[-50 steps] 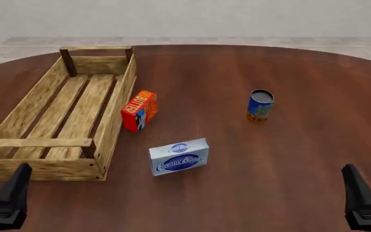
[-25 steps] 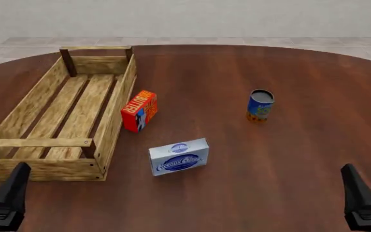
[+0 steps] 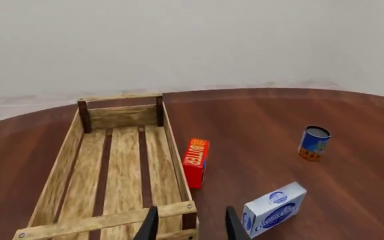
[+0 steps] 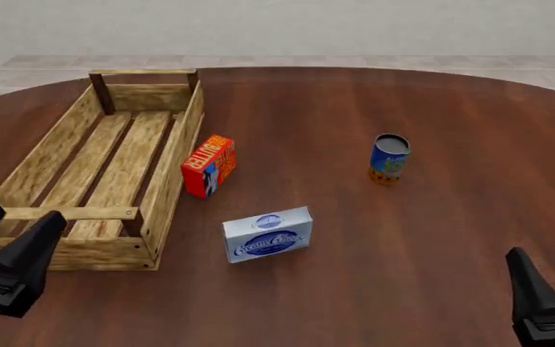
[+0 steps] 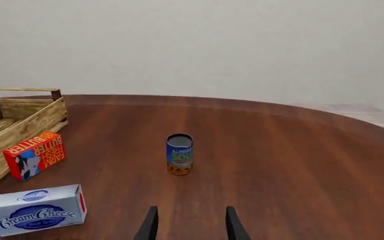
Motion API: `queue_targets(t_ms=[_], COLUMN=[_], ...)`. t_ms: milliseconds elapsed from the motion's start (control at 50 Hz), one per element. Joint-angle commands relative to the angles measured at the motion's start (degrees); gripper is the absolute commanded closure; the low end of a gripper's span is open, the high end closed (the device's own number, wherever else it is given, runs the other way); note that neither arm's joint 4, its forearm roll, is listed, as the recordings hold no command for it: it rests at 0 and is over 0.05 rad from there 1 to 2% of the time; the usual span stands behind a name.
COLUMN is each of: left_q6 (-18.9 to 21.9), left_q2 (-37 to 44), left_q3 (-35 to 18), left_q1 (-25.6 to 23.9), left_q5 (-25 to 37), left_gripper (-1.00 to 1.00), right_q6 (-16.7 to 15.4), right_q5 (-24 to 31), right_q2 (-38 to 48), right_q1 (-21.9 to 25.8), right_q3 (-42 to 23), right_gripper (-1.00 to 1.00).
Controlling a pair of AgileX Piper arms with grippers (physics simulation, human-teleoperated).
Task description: Pick up the cream cheese and put it in the tray.
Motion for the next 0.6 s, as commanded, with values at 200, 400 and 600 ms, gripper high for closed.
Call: queue_targets(t_ms=[200,400,600], left_q6=[3.98,8.99,8.58], left_q2=[18.33,32.74,32.73], left_q3=[-6.47,-7.41,-10.79], left_q1=[-11.52,-17.33,-21.58], left_q5=[-5.21,-11.44,-10.40], left_gripper=[-1.00,-1.00,-1.00], right_q6=[-0.14,-0.06,0.13], right_q5=[-0.34,-0.63,-1.25], right_q2=[-0.08,-0.08,-0.08], right_q1=[0.58,0.87,1.54], right_q3=[0.01,0.01,0.01], right_gripper=[-1.00,-1.00,-1.00])
